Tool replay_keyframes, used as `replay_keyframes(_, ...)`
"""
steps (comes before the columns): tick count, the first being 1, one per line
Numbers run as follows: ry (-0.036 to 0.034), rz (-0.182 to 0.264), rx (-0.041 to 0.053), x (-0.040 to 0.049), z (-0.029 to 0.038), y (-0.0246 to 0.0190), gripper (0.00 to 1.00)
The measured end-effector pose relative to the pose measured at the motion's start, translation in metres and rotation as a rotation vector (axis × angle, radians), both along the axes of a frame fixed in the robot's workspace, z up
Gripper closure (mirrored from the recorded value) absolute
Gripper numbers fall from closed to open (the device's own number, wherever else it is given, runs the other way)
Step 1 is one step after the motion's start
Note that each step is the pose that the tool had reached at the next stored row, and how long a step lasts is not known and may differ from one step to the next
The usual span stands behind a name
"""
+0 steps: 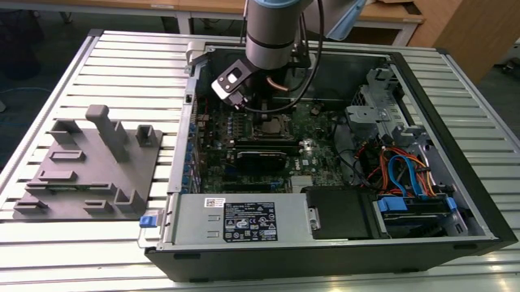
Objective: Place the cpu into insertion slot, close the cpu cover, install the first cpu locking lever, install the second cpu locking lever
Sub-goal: 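Close the cpu cover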
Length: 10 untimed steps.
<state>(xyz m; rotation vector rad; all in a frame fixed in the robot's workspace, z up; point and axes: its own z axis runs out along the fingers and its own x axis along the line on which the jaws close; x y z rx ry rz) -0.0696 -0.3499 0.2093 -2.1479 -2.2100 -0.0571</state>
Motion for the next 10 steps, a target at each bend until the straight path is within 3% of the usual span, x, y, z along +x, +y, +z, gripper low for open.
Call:
replay_keyframes(3, 0.0000, 0.000, 0.0002, 0.0022, 0.0014, 0.0001, 0.90)
replay_keyframes(10, 0.0044, 0.000, 0.0000, 0.0246, 0.0015, 0.0000, 0.90)
